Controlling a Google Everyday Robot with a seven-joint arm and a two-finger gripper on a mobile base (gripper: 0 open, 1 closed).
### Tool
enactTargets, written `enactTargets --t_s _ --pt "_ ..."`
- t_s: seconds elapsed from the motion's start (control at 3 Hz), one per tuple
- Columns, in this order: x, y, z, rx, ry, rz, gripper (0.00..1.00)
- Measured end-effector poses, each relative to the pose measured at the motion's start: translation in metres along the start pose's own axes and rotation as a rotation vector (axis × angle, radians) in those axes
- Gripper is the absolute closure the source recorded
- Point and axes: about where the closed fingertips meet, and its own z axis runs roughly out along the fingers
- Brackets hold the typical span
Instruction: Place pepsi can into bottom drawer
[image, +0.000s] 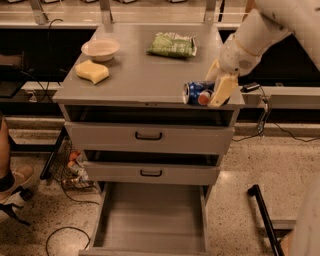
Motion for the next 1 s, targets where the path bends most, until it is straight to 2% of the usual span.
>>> enactTargets --t_s 0.33,0.67,1.0 --pt "0.015 0.040 0.017 -0.017 -0.002 0.101 1.00" --pt "0.027 0.078 0.051 -0.021 -0.016 0.179 1.00" --pt "0.036 0.125 0.130 -0.110 -0.073 0.239 1.00"
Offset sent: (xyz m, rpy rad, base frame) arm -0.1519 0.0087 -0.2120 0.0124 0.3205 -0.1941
